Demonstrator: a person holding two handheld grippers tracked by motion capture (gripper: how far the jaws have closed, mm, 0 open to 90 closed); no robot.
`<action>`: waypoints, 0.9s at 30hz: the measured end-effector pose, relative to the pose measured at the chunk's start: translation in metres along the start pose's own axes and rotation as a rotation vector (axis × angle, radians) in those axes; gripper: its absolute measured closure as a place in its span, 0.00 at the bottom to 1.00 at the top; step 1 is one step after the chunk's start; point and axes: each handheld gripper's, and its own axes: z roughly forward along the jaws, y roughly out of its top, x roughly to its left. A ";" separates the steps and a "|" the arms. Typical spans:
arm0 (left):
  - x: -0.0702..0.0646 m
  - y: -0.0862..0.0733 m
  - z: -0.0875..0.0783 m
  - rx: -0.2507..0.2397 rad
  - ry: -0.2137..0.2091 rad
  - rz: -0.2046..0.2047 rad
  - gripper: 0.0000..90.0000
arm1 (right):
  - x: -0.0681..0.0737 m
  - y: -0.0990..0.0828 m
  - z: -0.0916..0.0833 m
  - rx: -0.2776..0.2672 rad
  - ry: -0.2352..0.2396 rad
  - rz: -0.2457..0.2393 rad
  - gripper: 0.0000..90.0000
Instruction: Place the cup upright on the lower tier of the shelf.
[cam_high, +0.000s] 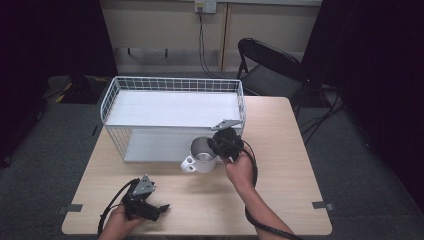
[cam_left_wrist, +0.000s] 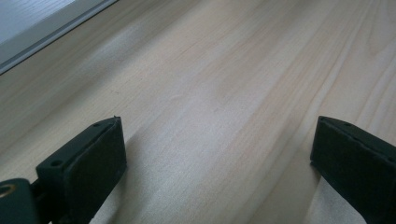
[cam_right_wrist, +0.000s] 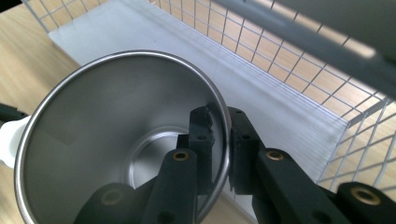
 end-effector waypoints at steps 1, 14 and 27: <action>0.000 0.000 0.000 0.000 0.001 -0.001 0.03 | 0.000 0.000 0.001 -0.002 -0.001 0.004 0.91; 0.000 0.000 0.000 0.002 0.002 -0.004 0.03 | 0.003 0.003 0.016 -0.009 -0.031 0.013 0.91; -0.001 0.000 0.000 0.001 0.003 -0.006 0.03 | 0.008 0.007 0.027 -0.028 -0.058 0.017 0.91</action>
